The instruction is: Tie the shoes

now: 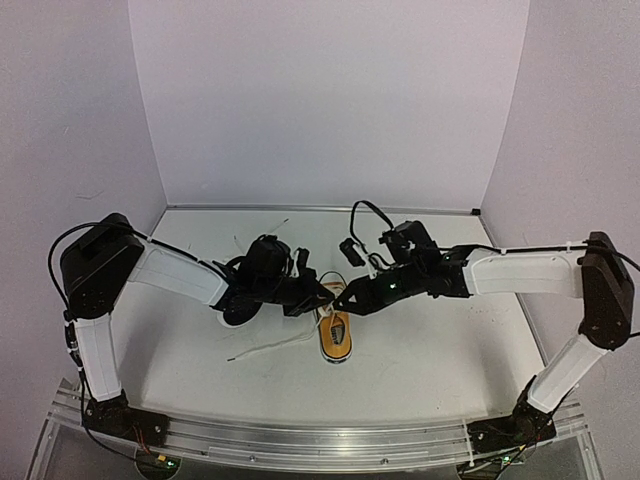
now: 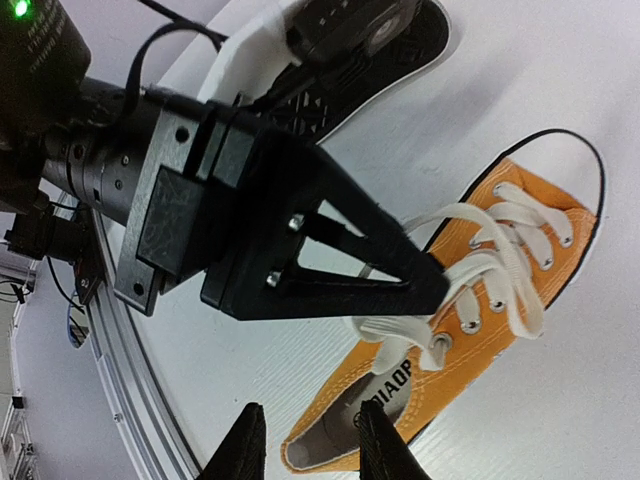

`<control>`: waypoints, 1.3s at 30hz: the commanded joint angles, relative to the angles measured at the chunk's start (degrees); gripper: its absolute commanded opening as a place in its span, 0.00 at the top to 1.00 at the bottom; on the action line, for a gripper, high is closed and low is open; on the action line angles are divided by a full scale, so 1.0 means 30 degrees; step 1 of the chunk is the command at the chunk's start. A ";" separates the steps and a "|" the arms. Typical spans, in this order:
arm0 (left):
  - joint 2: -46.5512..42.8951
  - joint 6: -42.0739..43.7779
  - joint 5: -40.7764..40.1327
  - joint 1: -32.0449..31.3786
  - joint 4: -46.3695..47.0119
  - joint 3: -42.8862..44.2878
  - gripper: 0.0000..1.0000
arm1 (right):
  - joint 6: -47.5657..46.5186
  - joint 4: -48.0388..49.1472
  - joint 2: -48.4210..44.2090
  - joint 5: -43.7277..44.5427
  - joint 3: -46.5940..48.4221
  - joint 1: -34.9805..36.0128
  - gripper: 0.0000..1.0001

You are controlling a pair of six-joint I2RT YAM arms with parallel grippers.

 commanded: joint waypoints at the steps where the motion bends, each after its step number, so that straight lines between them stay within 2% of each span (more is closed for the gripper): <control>1: 0.0021 -0.0216 0.0200 0.0124 0.1069 -0.0239 1.00 | 0.0527 -0.0049 0.0579 0.0630 -0.0160 0.0484 0.68; 5: -0.0013 -0.0264 0.0222 0.0125 0.1155 -0.0308 1.00 | 0.0352 -0.0375 0.1198 0.0922 0.0106 0.0532 0.67; 14: -0.0032 -0.0303 0.0248 0.0129 0.1341 -0.0324 1.00 | 0.0148 -0.0774 0.2228 0.1875 0.0655 0.0545 0.72; 32: 0.0013 -0.0097 0.0354 0.0107 0.1366 -0.0109 1.00 | 0.0058 -0.0815 0.3505 0.1588 0.2174 0.0577 0.79; 34: -0.0017 0.0017 0.0404 0.0103 0.1371 -0.0099 1.00 | 0.0051 -0.0829 0.3543 0.1678 0.2187 0.0551 0.82; 39: -0.0022 0.0183 0.0488 0.0098 0.1344 -0.0154 1.00 | 0.0092 -0.0829 0.3128 0.1789 0.2040 0.0548 1.00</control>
